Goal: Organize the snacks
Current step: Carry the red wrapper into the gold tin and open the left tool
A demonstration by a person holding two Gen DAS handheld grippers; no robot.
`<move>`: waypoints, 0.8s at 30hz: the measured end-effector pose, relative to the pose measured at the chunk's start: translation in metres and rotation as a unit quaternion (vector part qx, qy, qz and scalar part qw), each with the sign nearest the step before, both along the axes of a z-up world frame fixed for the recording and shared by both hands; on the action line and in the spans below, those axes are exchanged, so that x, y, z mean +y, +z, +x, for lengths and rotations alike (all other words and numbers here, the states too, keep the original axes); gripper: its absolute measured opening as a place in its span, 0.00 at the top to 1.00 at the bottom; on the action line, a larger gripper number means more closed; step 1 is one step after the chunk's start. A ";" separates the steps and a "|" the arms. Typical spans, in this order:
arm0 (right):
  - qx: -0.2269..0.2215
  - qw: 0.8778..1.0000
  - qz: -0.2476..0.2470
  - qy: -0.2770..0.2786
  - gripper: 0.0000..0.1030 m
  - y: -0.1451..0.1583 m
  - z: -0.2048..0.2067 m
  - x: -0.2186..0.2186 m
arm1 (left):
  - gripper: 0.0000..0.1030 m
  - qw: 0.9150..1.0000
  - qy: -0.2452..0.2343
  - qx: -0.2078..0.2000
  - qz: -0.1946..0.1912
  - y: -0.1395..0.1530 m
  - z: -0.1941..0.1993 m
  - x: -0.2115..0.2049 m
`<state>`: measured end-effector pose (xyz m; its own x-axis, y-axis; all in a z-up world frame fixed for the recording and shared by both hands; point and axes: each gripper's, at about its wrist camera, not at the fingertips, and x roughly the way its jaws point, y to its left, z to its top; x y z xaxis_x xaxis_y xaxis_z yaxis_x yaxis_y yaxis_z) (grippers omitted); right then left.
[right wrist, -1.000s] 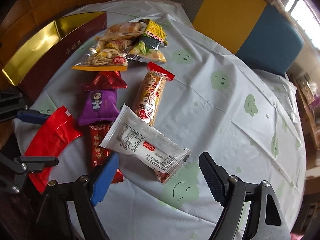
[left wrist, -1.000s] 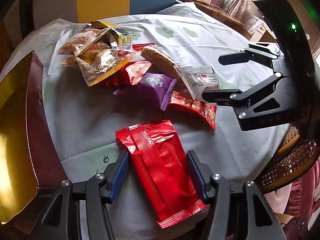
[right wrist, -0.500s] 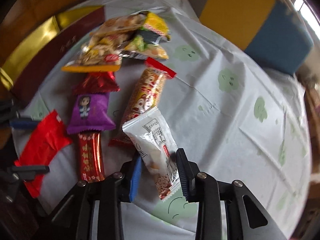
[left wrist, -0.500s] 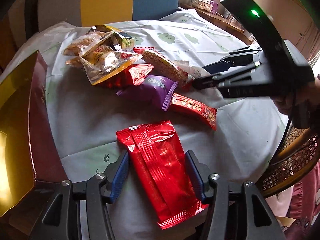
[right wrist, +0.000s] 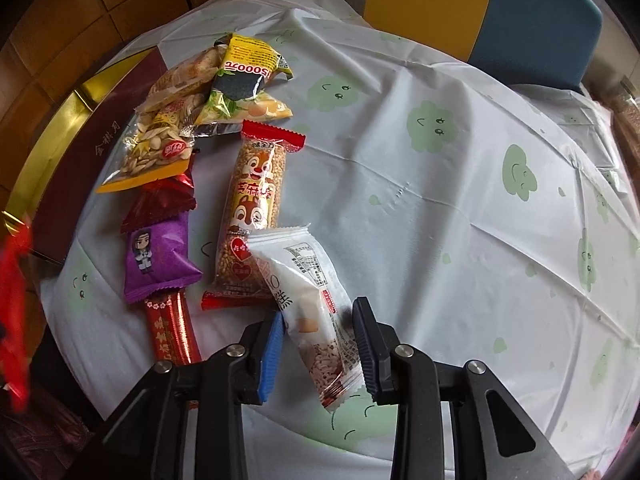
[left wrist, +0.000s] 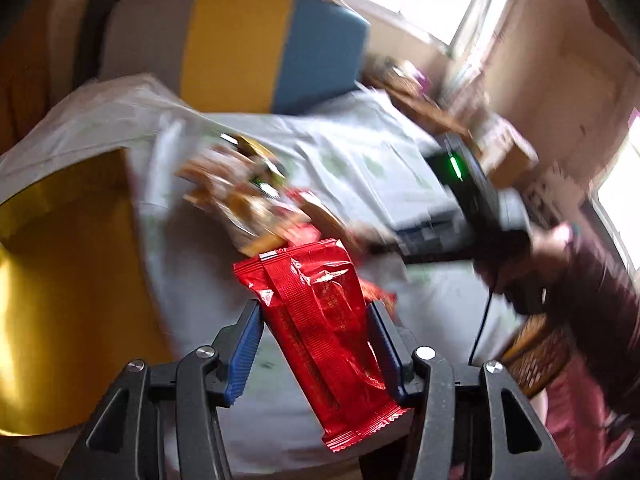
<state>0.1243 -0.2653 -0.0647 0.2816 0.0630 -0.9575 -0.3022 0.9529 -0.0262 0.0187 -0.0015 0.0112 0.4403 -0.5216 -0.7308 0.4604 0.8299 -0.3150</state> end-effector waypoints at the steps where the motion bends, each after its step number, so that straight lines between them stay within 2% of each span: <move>1: -0.003 1.000 -0.002 0.001 0.70 0.001 0.000 0.000 | 0.48 1.000 0.023 0.001 -0.008 0.007 0.007 0.015; 3: -0.005 1.000 -0.004 0.003 0.70 -0.001 0.000 0.003 | 0.48 0.997 0.075 0.013 -0.001 0.014 0.026 0.043; 6: -0.005 1.000 -0.011 0.007 0.70 0.002 -0.005 0.007 | 0.48 0.990 0.137 0.019 0.031 0.015 0.058 0.074; 9: -0.006 1.000 -0.015 0.009 0.70 0.003 -0.006 0.006 | 0.48 0.984 0.164 0.027 0.064 0.005 0.089 0.092; 15: -0.007 1.000 -0.018 0.010 0.70 -0.002 -0.004 0.008 | 0.48 0.979 0.172 0.040 0.101 -0.026 0.141 0.098; 20: -0.006 1.000 -0.017 0.011 0.70 -0.003 -0.004 0.008 | 0.48 0.978 0.153 0.054 0.128 -0.049 0.173 0.094; 24: -0.006 1.000 -0.017 0.011 0.70 -0.003 -0.003 0.008 | 0.47 0.975 0.167 0.073 0.125 -0.064 0.191 0.102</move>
